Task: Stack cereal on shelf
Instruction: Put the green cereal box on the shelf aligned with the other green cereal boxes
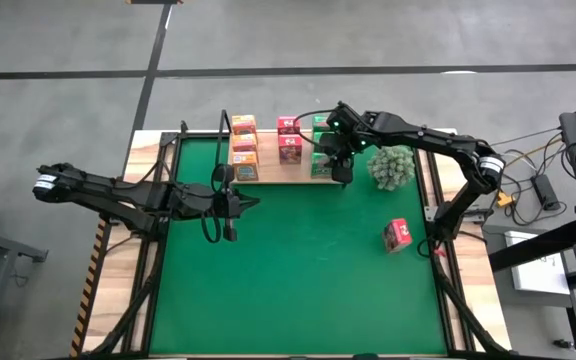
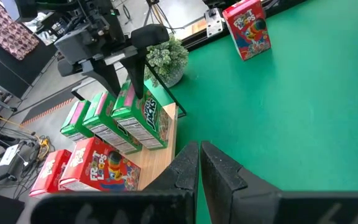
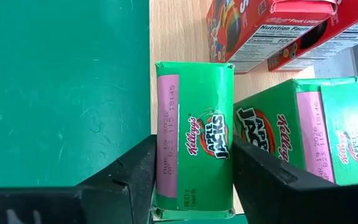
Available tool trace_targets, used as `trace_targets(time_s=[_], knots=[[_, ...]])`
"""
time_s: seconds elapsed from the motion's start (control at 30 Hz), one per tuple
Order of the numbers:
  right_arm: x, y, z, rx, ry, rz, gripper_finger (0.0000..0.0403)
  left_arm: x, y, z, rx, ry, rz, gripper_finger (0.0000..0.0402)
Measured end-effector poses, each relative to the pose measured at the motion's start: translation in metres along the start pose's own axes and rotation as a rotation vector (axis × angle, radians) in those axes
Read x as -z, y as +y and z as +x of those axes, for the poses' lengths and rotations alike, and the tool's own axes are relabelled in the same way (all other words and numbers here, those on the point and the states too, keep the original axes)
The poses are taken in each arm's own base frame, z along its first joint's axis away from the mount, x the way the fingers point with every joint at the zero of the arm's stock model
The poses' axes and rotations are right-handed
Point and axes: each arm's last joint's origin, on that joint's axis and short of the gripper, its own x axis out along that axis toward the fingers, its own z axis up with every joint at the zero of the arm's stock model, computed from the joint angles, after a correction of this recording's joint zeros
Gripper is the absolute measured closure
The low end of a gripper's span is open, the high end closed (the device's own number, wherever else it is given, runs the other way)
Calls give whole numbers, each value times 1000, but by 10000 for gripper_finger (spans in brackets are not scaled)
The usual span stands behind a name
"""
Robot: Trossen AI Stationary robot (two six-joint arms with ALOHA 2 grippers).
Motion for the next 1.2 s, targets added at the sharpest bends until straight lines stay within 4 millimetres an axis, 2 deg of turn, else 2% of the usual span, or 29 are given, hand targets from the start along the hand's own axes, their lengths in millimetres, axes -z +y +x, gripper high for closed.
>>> trace_targets(time_s=[0.27,0.5,0.6,0.83,1.0,1.2], knots=[[-9,-2,-14,37,-24,21,214,0,0,0,0,0,0,402],[-23,5,-32,43,-73,48,223,0,0,0,0,0,0,402],[-32,11,-34,46,-129,68,240,0,0,0,0,0,0,402],[-49,20,-20,43,-205,47,327,0,0,0,0,0,0,402],[-48,17,-5,104,-152,37,386,0,0,0,0,0,1,402],[-45,15,6,117,-99,6,391,0,0,0,0,1,1,402]])
